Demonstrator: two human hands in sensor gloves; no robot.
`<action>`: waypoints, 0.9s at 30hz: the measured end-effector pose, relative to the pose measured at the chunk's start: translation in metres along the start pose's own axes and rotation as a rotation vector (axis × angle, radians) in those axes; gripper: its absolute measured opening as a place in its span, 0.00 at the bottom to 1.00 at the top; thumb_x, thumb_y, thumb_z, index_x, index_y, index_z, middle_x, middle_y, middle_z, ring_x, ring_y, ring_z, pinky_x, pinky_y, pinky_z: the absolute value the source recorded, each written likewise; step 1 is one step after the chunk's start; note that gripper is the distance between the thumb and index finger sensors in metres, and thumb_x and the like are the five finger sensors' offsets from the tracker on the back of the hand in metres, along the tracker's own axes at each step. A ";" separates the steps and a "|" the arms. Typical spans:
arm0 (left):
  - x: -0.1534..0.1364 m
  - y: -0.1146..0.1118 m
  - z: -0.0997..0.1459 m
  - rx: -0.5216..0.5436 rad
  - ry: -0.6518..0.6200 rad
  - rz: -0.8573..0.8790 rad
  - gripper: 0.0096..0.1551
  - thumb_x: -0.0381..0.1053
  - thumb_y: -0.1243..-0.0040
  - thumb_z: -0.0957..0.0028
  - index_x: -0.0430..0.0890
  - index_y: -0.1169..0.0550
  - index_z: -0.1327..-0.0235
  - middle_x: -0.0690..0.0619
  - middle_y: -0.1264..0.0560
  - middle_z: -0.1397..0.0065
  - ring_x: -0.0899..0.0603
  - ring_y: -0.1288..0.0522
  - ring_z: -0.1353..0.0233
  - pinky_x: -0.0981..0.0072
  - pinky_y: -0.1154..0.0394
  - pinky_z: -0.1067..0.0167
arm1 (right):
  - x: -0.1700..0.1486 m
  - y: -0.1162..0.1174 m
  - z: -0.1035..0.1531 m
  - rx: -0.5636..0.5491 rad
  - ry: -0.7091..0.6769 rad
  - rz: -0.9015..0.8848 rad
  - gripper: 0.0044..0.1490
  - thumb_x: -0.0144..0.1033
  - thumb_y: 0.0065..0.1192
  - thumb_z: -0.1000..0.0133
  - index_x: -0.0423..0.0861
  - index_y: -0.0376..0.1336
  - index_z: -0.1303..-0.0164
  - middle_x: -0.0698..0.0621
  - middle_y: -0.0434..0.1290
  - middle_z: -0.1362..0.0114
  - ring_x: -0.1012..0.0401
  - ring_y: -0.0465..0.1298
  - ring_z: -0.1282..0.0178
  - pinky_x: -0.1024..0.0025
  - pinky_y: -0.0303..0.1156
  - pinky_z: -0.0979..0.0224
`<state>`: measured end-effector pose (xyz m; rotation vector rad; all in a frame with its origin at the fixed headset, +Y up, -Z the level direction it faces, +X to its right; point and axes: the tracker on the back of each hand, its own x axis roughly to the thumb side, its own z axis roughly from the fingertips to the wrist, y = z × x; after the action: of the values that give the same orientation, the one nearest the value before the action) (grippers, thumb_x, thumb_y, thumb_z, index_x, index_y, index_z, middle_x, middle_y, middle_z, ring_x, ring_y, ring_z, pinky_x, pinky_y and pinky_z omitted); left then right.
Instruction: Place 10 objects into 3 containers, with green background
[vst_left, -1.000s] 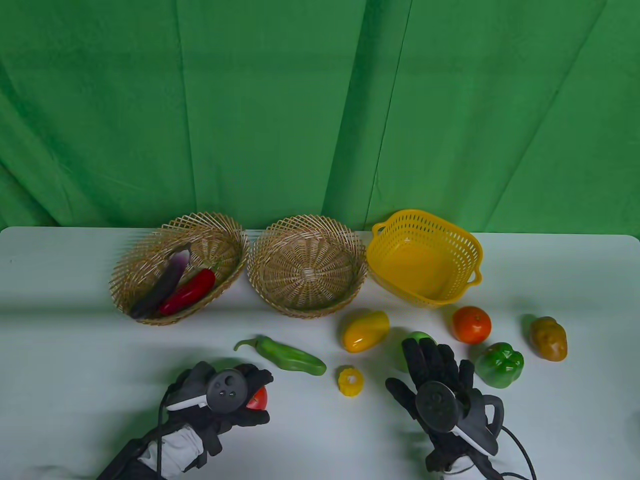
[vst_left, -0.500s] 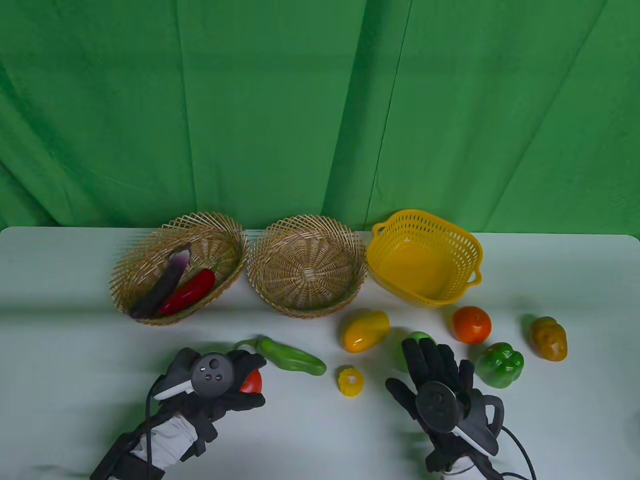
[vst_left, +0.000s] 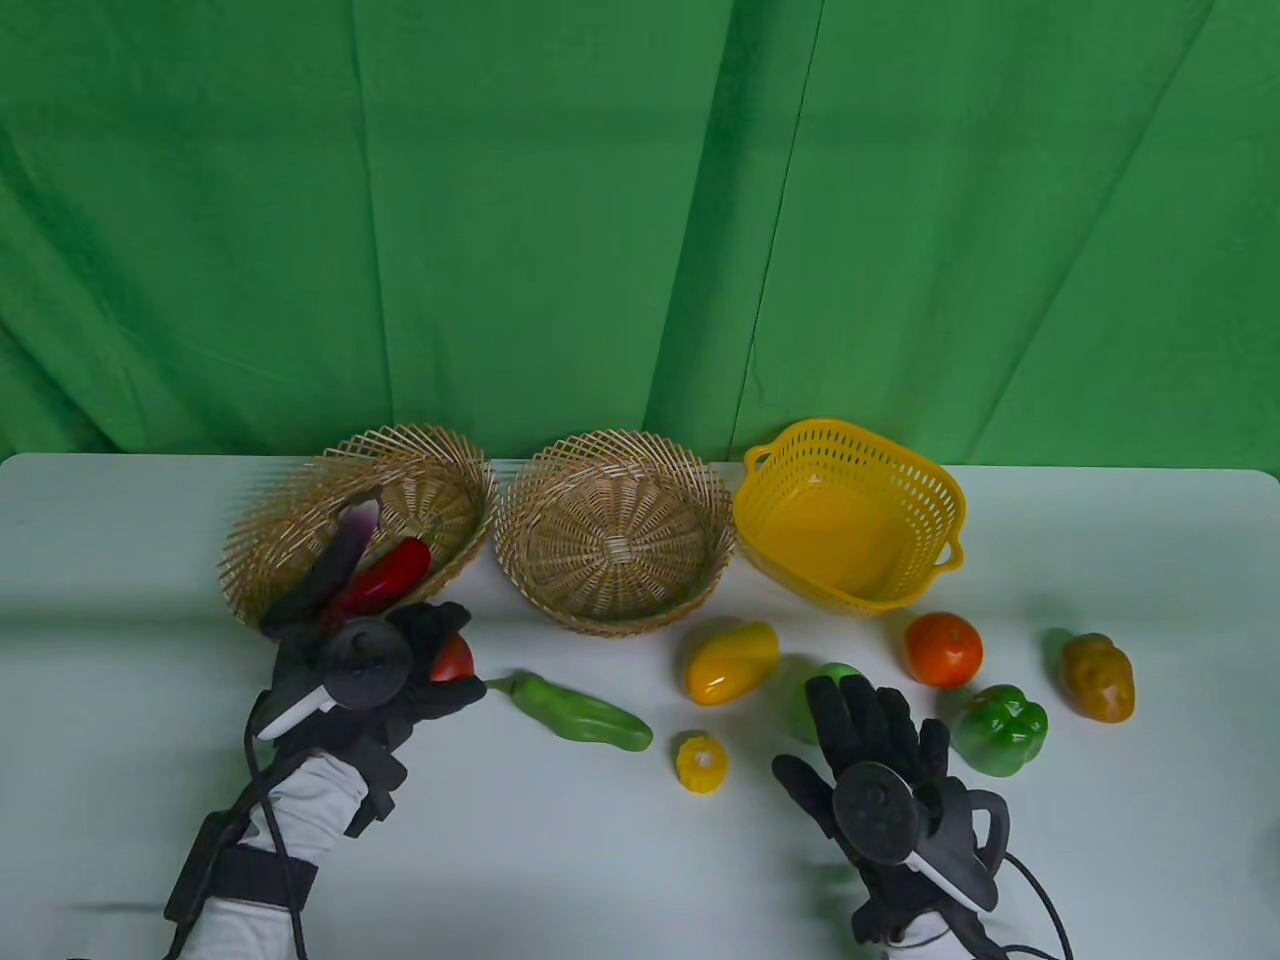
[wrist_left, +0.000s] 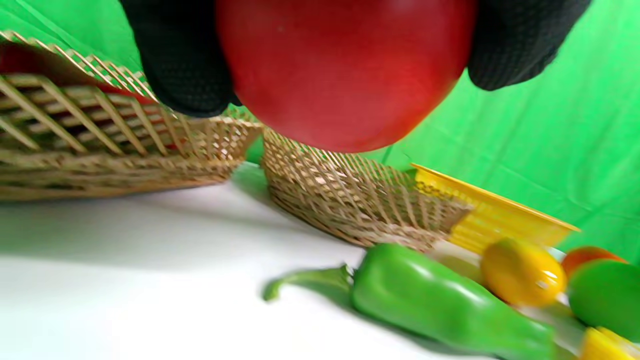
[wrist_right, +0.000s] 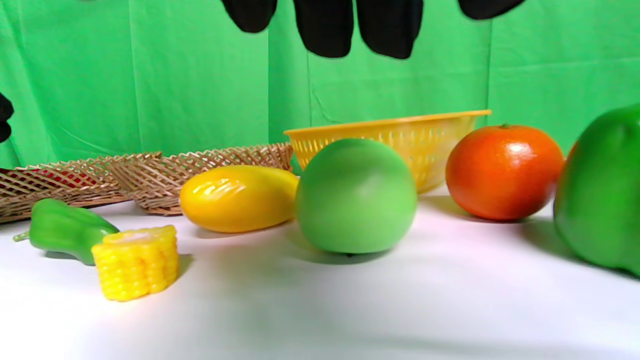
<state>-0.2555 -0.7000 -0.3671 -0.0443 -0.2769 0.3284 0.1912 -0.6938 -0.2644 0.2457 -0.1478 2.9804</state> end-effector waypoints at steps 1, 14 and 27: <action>-0.002 0.003 -0.003 0.017 0.013 -0.009 0.50 0.74 0.42 0.50 0.54 0.41 0.17 0.36 0.36 0.19 0.32 0.26 0.27 0.52 0.19 0.41 | 0.000 0.000 0.000 0.000 0.001 0.001 0.52 0.72 0.37 0.39 0.52 0.42 0.09 0.38 0.52 0.08 0.35 0.53 0.13 0.23 0.46 0.20; -0.029 0.043 -0.038 0.167 0.325 -0.306 0.50 0.74 0.42 0.50 0.55 0.41 0.18 0.37 0.37 0.19 0.32 0.27 0.27 0.51 0.20 0.40 | -0.002 -0.001 0.000 0.001 0.014 0.011 0.52 0.72 0.37 0.39 0.52 0.42 0.09 0.38 0.52 0.07 0.35 0.53 0.13 0.23 0.46 0.20; -0.051 0.028 -0.059 0.089 0.542 -0.476 0.50 0.74 0.45 0.48 0.57 0.45 0.16 0.40 0.41 0.15 0.33 0.30 0.22 0.46 0.25 0.36 | -0.003 0.000 -0.001 0.009 0.026 0.021 0.52 0.71 0.37 0.39 0.52 0.42 0.09 0.38 0.52 0.08 0.35 0.53 0.13 0.23 0.46 0.20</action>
<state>-0.2946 -0.6895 -0.4400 0.0214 0.2655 -0.1502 0.1945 -0.6941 -0.2658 0.2081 -0.1355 3.0043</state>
